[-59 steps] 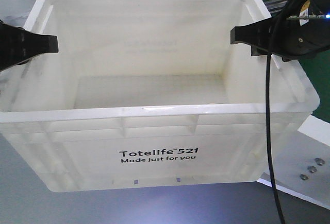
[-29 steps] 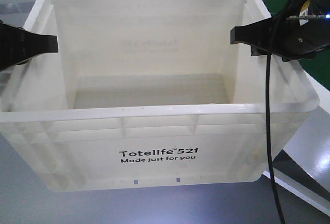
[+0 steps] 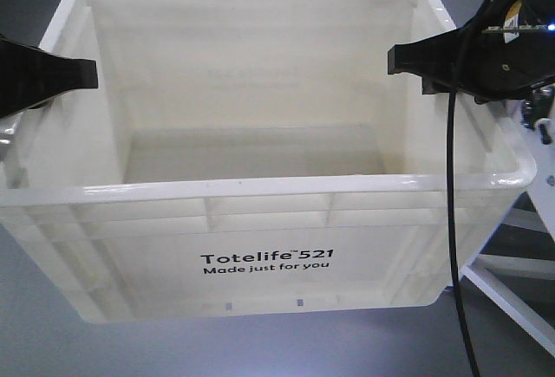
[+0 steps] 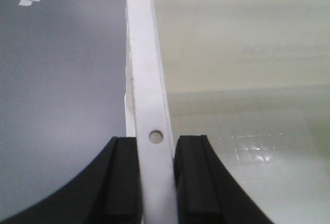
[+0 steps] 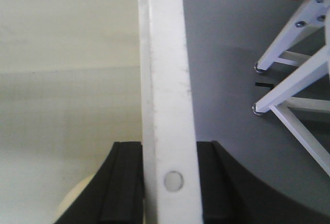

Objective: Place moving items into box and shelve
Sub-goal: 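Hold the tote steady with both grippers while driving away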

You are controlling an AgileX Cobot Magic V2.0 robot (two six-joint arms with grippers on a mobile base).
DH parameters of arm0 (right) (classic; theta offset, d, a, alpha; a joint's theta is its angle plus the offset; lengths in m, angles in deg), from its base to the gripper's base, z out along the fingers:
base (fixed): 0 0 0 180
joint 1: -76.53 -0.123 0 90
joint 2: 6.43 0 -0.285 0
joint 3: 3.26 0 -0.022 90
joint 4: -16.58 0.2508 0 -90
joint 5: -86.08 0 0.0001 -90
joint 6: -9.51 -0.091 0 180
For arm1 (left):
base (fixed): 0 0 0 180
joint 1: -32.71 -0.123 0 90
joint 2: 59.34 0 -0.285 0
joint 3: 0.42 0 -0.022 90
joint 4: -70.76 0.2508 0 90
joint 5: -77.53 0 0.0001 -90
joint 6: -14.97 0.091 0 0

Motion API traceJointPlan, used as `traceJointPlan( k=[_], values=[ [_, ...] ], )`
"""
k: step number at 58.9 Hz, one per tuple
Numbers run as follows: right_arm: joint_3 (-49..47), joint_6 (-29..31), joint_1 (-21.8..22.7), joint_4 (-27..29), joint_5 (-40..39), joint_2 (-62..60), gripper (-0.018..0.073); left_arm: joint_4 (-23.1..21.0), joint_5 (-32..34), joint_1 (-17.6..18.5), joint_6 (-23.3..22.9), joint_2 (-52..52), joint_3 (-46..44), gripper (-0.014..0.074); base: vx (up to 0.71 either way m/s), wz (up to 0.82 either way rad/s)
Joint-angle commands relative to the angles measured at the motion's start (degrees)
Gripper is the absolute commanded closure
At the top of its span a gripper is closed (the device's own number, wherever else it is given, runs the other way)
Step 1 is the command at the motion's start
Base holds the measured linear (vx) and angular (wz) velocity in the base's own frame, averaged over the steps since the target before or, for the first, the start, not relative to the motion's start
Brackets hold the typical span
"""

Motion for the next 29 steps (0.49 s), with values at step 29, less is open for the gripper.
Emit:
traceJointPlan(
  k=[29],
  values=[
    [-2.13,1.09,-0.05,-4.52,-5.16,-2.52,0.0575,3.81,7.03,0.46,0.3,-1.9,-2.47,0.062,-0.09,0.63]
  ],
)
